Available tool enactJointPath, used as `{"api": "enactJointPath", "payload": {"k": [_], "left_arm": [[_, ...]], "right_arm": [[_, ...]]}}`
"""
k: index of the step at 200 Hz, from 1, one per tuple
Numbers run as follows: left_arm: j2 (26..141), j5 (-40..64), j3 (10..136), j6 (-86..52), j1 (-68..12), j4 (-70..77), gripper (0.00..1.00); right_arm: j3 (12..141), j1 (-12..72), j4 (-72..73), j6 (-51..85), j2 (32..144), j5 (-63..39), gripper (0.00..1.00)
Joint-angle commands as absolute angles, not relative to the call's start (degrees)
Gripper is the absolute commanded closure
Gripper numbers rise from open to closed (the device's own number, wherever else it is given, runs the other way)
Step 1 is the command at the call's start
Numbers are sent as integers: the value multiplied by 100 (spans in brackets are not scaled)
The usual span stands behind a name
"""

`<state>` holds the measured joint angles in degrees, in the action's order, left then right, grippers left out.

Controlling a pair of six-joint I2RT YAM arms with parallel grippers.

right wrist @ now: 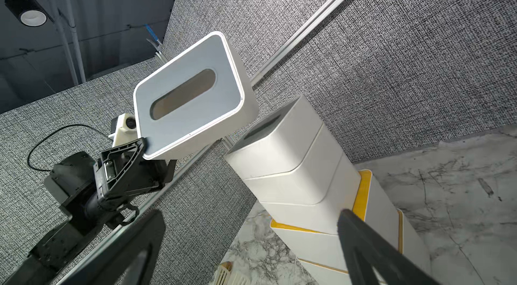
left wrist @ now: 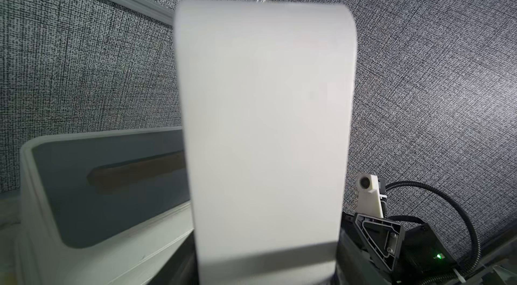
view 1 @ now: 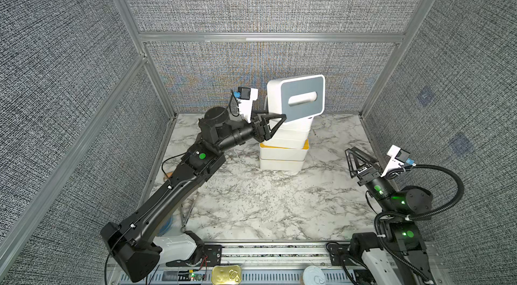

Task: Stack the tissue boxes
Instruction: Place the tissue box at the tissue box.

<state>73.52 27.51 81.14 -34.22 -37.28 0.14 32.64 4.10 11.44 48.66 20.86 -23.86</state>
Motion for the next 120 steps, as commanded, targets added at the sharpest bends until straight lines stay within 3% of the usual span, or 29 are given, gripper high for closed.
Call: {"api": "enactJointPath", "payload": {"k": [1, 67, 120], "left_arm": [[7615, 3671, 8474, -3982, -3339, -28, 57], [8304, 5283, 8798, -5270, -2301, 422, 62], [8564, 5934, 8502, -7004, -2006, 2250, 65]], "right_arm": [[3307, 447, 1315, 4768, 2163, -2316, 1], [3469, 746, 1378, 4568, 2525, -2164, 1], [3627, 1149, 1345, 4371, 2831, -1834, 1]]}}
